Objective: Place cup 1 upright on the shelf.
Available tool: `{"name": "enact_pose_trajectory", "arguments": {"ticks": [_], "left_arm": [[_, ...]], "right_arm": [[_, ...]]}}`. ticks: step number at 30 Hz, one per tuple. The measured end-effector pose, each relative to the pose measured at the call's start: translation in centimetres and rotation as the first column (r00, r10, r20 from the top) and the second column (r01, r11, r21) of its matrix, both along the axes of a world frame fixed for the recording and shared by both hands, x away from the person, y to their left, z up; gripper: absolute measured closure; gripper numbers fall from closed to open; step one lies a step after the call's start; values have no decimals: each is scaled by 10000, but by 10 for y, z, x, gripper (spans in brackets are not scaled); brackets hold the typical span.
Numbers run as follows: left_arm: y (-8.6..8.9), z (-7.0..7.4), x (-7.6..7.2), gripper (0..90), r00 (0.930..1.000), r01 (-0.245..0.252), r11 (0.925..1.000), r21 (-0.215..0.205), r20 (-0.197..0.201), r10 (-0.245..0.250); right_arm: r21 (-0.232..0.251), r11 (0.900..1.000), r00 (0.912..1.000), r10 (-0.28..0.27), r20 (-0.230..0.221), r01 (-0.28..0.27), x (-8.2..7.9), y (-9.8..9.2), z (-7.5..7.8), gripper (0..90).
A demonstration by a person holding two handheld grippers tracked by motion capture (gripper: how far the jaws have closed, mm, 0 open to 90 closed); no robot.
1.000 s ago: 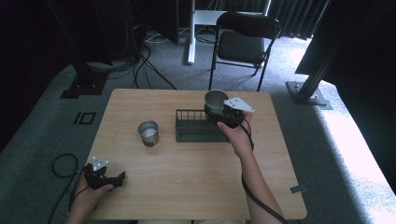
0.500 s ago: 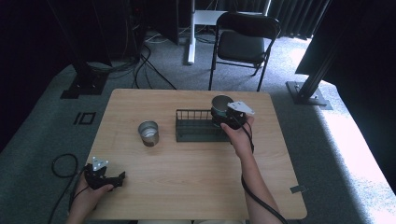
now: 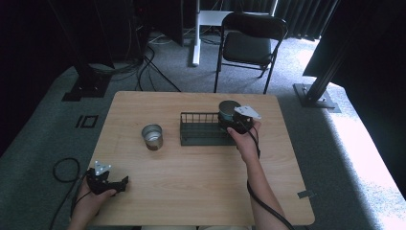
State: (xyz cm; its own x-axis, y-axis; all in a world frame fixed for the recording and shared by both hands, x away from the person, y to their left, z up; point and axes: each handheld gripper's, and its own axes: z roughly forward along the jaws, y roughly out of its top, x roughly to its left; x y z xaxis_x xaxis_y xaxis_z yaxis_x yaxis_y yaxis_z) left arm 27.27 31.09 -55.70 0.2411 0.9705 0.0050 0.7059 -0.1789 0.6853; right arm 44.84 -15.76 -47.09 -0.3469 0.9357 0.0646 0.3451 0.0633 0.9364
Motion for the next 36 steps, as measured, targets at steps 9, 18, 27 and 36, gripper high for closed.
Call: {"name": "enact_pose_trajectory", "arguments": {"ticks": [9,18,27,36], "left_arm": [[0,0,0,4,10000,0,10000,1,0,0],[0,0,0,4,10000,0,10000,0,-1,0],[0,0,0,4,10000,1,10000,1,-1,-1],[0,0,0,4,10000,-1,10000,1,-6,1]], "right_arm": [[-68,10000,9999,46,-104,-47,-3,0,-9,146],[-131,9999,10000,47,70,-46,-8,0,-12,146],[-154,9997,9996,189,229,-185,-9,-4,-14,141],[-217,9990,9989,399,241,-394,-19,-9,-7,116]]}}
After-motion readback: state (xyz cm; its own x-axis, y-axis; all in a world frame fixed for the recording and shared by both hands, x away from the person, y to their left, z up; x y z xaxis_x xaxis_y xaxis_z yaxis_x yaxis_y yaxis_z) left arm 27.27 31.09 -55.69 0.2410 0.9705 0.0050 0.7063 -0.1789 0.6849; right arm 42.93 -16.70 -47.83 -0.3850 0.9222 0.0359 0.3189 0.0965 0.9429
